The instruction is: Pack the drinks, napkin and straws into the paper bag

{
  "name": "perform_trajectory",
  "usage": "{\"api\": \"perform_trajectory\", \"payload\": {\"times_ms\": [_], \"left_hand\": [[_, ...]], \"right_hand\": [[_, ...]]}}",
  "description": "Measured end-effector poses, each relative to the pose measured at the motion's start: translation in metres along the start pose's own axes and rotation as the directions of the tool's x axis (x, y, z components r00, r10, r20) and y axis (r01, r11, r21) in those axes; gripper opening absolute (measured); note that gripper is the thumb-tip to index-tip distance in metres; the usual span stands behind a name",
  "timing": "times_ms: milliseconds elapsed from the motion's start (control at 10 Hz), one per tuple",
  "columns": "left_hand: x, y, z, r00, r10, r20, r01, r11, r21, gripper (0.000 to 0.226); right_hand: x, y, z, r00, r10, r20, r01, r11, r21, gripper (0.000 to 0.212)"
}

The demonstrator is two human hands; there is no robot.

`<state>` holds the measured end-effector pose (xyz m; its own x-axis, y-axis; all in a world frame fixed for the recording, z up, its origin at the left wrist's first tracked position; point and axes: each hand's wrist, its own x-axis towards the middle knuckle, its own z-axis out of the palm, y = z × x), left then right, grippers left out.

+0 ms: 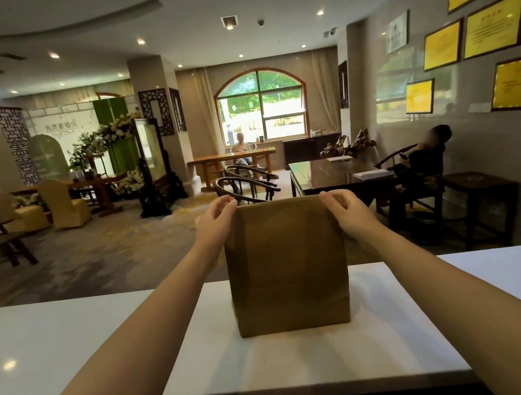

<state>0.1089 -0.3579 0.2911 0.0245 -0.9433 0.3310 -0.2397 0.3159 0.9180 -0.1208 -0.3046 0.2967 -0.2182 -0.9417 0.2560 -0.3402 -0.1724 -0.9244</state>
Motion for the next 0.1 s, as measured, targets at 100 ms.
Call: {"api": "perform_trajectory", "payload": {"times_ms": [100], "left_hand": [[-0.0041,0.0133,-0.0022,0.998,0.024,-0.052,-0.017,0.989,0.145,0.054]], "right_hand": [[-0.0009,-0.0099,-0.0084,0.998,0.017,-0.061,-0.019,0.999,-0.041,0.057]]}}
